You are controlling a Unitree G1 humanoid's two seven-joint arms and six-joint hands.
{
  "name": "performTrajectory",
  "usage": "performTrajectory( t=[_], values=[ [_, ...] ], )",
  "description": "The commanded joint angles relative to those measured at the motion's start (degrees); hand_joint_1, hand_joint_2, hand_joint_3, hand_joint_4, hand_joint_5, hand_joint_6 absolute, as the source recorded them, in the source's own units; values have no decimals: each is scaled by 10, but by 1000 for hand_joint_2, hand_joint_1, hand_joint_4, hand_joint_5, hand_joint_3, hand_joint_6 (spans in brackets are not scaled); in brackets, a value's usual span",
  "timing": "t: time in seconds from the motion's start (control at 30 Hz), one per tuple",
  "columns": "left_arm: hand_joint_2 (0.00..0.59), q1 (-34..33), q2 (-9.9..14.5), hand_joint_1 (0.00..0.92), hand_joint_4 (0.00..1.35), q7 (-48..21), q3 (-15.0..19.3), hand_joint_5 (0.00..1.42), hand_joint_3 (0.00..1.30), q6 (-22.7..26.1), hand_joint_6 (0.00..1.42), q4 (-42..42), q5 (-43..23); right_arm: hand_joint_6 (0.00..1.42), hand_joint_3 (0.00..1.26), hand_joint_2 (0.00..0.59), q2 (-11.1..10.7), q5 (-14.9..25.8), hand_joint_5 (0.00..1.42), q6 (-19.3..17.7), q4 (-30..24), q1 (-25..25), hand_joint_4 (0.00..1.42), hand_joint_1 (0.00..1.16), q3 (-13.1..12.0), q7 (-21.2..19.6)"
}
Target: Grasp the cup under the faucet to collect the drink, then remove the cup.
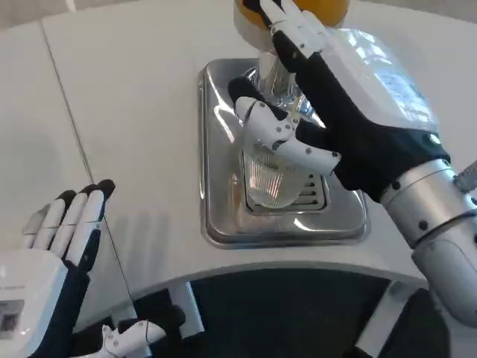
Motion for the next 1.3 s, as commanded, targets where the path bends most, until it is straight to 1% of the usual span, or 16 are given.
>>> performTrajectory(
  t=[0.03, 0.3, 0.47, 0.63, 0.83, 1.0, 1.3],
  values=[
    [65, -7, -5, 0, 0, 6, -4, 3, 0, 5, 60, 8, 2, 29, 43, 482, 8, -13, 0, 12, -10, -2, 0, 94, 9, 35],
    [57, -62, -10, 1, 0, 3, -20, 4, 0, 15, 65, 41, -4, 32, 52, 483, 21, -42, 0, 19, -38, 1, 0, 92, 2, 68],
    [51, -105, -15, 49, 0, -3, -38, 16, 0, 22, 70, 61, -10, 33, 53, 488, 25, -52, 0, 21, -45, 1, 0, 92, 0, 86],
    [51, -121, -16, 54, 0, -9, -51, 16, 0, 26, 71, 65, -19, 33, 54, 496, 35, -71, 0, 23, -46, -7, 0, 93, 0, 100],
    [49, -127, -19, 68, 0, -17, -66, 26, 0, 30, 84, 71, -27, 33, 54, 496, 39, -78, 0, 17, -46, 1, 0, 100, -4, 104],
    [46, -134, -18, 82, 0, -21, -77, 38, 0, 28, 89, 75, -29, 32, 54, 496, 40, -76, 0, 13, -44, 4, 0, 106, -7, 102],
    [45, -165, -28, 90, 0, -19, -95, 40, 0, 37, 99, 99, -42, 31, 54, 497, 41, -71, 0, 10, -36, 3, 0, 115, -12, 100]
  ],
)
